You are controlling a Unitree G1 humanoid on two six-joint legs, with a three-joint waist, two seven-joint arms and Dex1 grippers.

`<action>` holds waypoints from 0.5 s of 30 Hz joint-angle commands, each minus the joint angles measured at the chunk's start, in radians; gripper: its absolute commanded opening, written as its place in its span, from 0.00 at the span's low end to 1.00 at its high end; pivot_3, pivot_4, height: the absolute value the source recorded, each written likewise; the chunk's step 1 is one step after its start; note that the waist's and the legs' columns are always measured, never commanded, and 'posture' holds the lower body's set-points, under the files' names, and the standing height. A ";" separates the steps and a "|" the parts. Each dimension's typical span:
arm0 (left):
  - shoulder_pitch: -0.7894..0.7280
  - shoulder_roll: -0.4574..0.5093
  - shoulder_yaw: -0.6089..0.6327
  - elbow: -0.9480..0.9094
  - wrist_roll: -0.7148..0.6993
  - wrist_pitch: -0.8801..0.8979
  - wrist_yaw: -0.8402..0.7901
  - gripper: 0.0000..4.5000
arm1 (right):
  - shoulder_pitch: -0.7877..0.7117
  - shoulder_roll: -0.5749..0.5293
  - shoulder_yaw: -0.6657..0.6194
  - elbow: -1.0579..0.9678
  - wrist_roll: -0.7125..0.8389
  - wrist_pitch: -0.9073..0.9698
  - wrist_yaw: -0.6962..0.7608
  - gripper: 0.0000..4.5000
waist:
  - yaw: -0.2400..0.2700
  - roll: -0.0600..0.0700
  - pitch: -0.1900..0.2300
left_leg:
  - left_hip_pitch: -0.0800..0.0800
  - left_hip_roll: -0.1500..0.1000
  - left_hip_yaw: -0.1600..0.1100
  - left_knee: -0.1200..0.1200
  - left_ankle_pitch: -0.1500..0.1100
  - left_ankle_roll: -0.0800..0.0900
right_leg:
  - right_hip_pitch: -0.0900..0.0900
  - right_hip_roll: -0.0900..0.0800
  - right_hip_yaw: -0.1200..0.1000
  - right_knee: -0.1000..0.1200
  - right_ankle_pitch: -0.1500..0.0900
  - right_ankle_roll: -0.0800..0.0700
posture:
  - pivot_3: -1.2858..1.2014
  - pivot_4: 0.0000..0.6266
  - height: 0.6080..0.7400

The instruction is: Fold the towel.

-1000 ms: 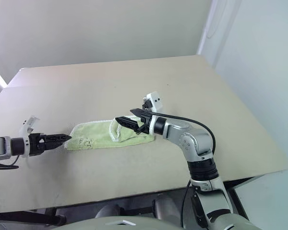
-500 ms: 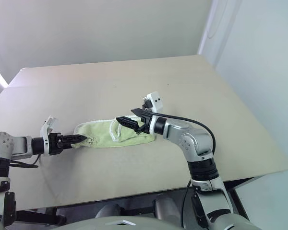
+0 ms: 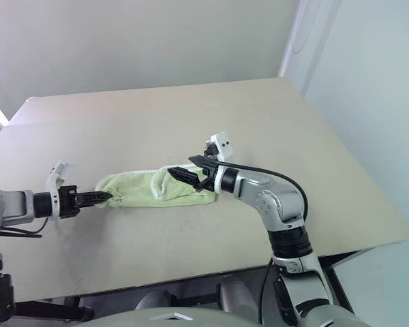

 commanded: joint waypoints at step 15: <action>-0.038 0.165 -0.251 0.043 0.214 -0.634 -0.353 0.01 | 0.028 -0.056 0.047 -0.049 -0.028 -0.054 0.066 1.00 | 0.013 -0.001 0.000 | -0.002 0.000 0.002 -0.010 0.003 -0.005 | -0.007 0.000 0.001 0.000 -0.002 -0.004 | 0.52 0.00 1.00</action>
